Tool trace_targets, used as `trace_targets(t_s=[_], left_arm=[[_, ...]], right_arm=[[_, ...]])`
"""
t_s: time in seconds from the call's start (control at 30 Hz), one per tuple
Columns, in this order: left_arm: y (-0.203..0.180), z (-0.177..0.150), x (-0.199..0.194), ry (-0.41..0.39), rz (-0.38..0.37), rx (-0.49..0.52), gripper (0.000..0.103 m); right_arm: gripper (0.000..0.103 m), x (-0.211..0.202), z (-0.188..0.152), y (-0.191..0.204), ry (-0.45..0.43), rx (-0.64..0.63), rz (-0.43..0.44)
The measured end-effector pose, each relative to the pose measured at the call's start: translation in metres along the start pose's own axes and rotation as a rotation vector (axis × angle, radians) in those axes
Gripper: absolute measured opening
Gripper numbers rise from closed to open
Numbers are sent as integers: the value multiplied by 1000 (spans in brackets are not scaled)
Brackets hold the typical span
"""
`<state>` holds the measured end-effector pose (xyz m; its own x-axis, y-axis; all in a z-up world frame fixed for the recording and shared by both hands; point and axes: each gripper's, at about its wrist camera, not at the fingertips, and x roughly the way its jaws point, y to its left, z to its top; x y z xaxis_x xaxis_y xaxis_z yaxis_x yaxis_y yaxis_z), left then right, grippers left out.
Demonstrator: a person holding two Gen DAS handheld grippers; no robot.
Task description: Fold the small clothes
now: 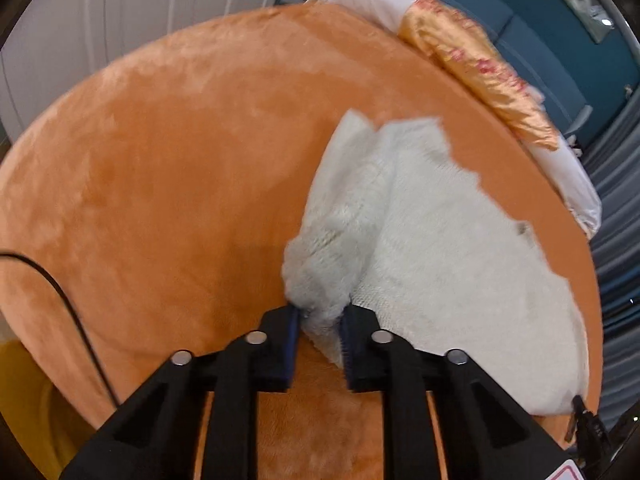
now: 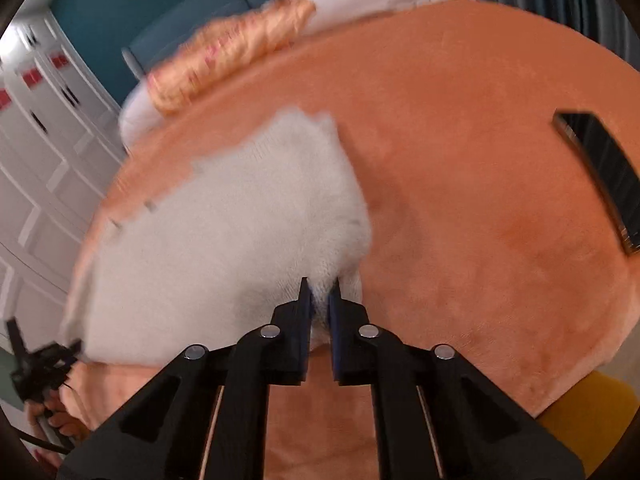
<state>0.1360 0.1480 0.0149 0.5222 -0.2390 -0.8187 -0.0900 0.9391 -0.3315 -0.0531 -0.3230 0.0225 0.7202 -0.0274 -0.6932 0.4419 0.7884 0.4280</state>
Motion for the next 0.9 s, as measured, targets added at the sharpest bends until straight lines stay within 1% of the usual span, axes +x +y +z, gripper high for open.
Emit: trace_targets(t_s=[0.03, 0.07, 0.13, 0.17, 0.2, 0.23, 0.27, 0.3, 0.33, 0.37, 0.4, 0.43, 0.47, 0.5, 0.53, 0.57, 0.6, 0.67, 0.7, 0.73, 0.8, 0.83, 0.87, 0.9], left_arm=[[1, 0, -8, -9, -2, 17, 10], [3, -3, -14, -9, 10, 37, 10], [9, -11, -5, 27, 46, 41, 10], [14, -18, 5, 59, 72, 38, 10], [23, -26, 19, 103, 90, 16, 13], [24, -28, 19, 93, 87, 5, 18], [21, -27, 16, 76, 96, 11, 20], [12, -25, 6, 51, 115, 36, 24], [7, -23, -2, 39, 124, 40, 27], [0, -18, -14, 13, 119, 41, 27], [-7, -12, -24, -19, 99, 53, 32], [-13, -6, -30, -43, 86, 66, 46], [-20, 2, -36, -76, 73, 82, 54], [-31, 13, -40, -118, 59, 97, 65], [-39, 22, -41, -148, 45, 113, 68], [-51, 35, -36, -167, 38, 141, 69], [-58, 44, -29, -170, 39, 158, 73], [-75, 67, -2, -181, 52, 180, 74], [-79, 75, 10, -168, 49, 183, 75], [-80, 81, 23, -152, 44, 184, 79], [-79, 93, 59, -106, 66, 159, 80], [-74, 89, 67, -83, 69, 146, 80], [-71, 92, 82, -48, 61, 128, 79], [-66, 94, 96, -4, 43, 99, 73]], right_arm=[[6, -15, 1, 0, -25, -8, 5], [5, -20, 0, 0, -29, -22, -5], [5, -14, -9, -4, 20, -72, -58], [5, 1, -19, -10, 96, -88, -97], [6, 15, -24, -14, 171, -82, -119], [8, 21, -26, -18, 201, -58, -134], [9, 18, -21, -14, 181, -71, -133], [11, 13, -17, -9, 154, -96, -148], [13, 6, -13, -2, 118, -130, -193], [16, -1, -8, 5, 79, -162, -217], [21, -7, -3, 10, 49, -180, -202], [30, -10, 4, 15, 22, -190, -182], [36, -12, 13, 21, -12, -202, -166], [47, -10, 20, 25, -30, -211, -154], [52, -4, 31, 30, -52, -219, -140], [52, 2, 37, 33, -65, -222, -138], [52, 12, 45, 36, -78, -227, -132], [54, 30, 55, 38, -95, -232, -123], [59, 38, 59, 39, -98, -234, -121], [62, 52, 63, 39, -100, -238, -117], [63, 72, 69, 42, -83, -244, -128], [64, 83, 71, 42, -67, -248, -140], [64, 97, 73, 42, -40, -245, -155], [64, 105, 72, 40, -18, -242, -160]])
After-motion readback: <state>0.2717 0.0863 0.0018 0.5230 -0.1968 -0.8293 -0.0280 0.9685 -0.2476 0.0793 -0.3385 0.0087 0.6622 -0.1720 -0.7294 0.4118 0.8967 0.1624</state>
